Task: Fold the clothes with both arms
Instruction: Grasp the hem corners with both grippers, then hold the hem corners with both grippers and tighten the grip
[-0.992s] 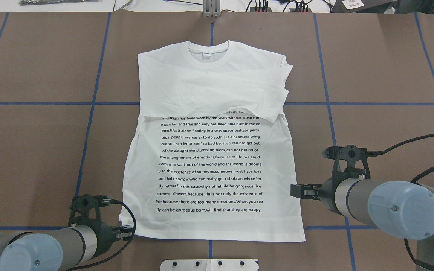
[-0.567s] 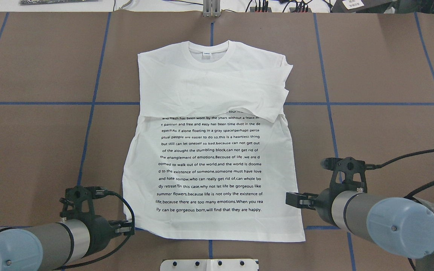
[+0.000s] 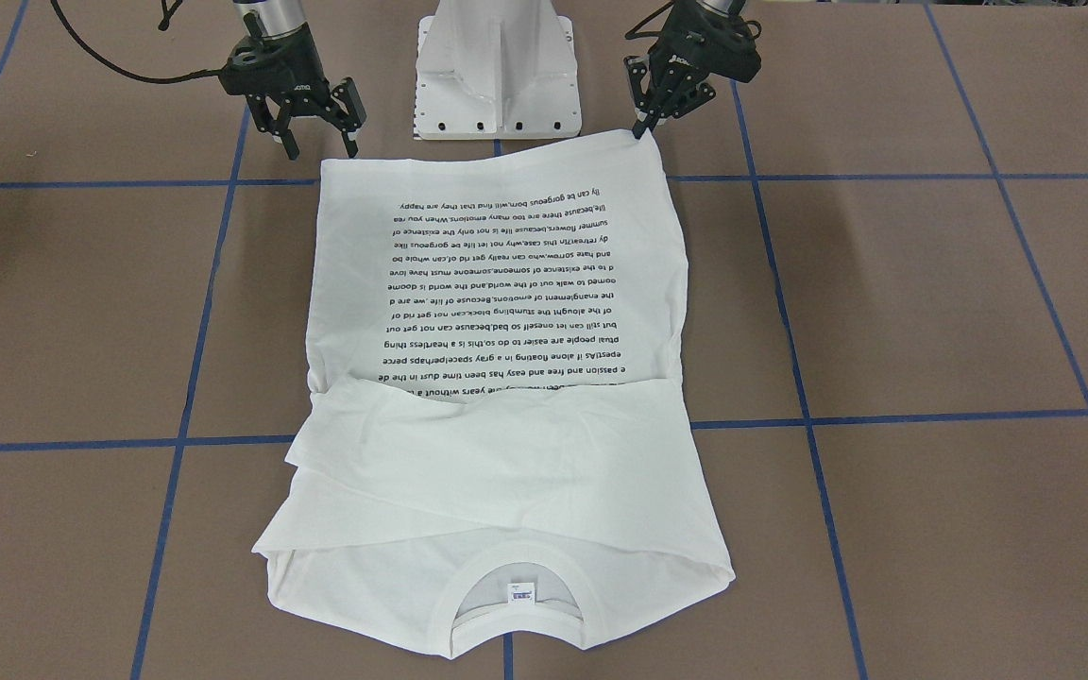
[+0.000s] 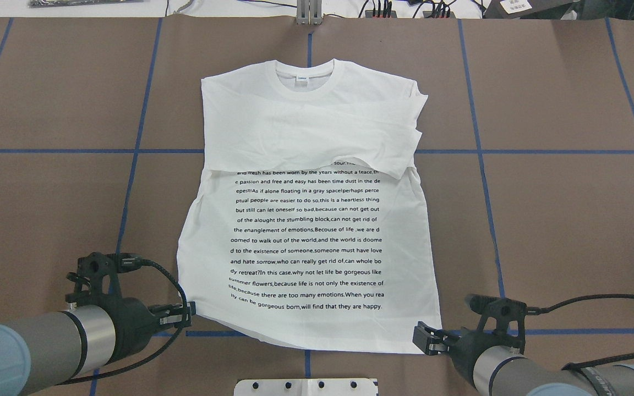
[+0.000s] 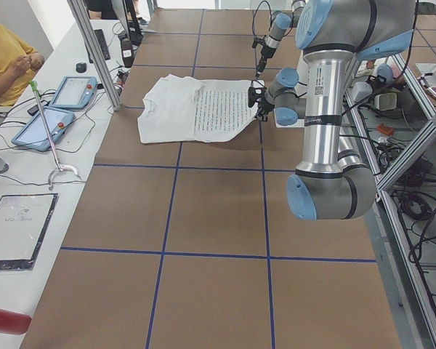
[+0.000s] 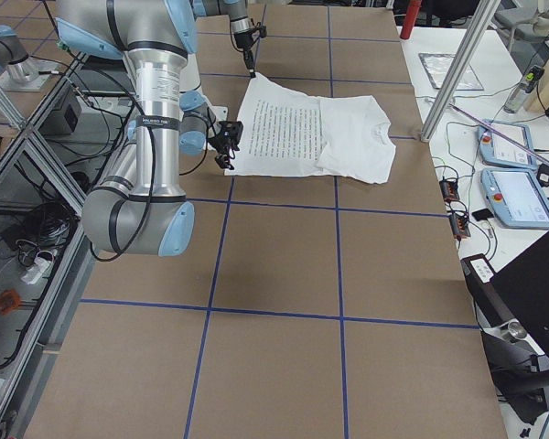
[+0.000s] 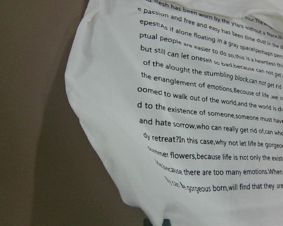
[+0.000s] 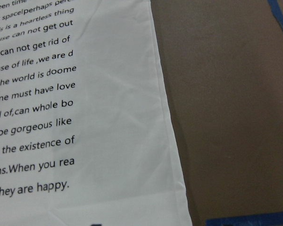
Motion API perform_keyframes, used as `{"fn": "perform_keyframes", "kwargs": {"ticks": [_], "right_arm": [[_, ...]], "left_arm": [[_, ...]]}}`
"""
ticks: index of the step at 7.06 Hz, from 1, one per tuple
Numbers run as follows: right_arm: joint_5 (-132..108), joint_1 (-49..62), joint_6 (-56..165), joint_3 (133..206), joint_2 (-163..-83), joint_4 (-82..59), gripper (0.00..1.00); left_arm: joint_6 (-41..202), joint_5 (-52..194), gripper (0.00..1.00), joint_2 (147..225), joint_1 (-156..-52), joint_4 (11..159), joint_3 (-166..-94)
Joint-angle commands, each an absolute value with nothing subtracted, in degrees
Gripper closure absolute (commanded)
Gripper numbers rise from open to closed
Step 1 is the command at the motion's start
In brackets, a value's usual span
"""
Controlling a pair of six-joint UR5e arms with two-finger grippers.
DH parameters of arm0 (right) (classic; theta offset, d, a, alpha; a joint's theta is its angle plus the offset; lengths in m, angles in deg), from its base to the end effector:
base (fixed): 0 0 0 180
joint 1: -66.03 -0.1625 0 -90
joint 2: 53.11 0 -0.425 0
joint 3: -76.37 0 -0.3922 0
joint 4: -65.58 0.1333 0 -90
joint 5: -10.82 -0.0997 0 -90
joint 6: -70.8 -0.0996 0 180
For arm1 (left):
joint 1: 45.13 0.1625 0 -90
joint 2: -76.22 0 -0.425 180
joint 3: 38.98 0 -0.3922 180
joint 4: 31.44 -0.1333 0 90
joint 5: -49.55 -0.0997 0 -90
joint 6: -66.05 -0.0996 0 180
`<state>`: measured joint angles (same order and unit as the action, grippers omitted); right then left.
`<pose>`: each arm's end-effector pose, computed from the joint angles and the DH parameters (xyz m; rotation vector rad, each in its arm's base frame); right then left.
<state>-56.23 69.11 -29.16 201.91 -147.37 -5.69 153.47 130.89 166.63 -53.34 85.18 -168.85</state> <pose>-0.4466 -0.1484 0.3652 0.2751 -0.8999 0.2858 0.4063 -0.2085 0.2808 0.2428 1.1488 -0.1749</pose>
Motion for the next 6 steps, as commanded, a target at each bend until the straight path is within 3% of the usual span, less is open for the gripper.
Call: {"fn": "perform_keyframes", "kwargs": {"ticks": [1, 2, 6], "right_arm": [[-53.70, 71.82, -30.98, 199.17, -147.59, -5.70, 0.16], [-53.52, 72.35, -30.98, 198.72, -147.59, -5.61, 0.16], [-52.99, 74.11, -30.63, 197.32, -147.07, -6.32, 0.38]], "left_arm": [[153.50, 129.44, 1.00, 166.57, -53.30, 85.19, -169.06], [153.50, 129.35, 1.00, 166.40, -53.39, 85.19, -169.06], [153.68, 129.35, 1.00, 166.31, -53.39, 85.19, -169.06]]}}
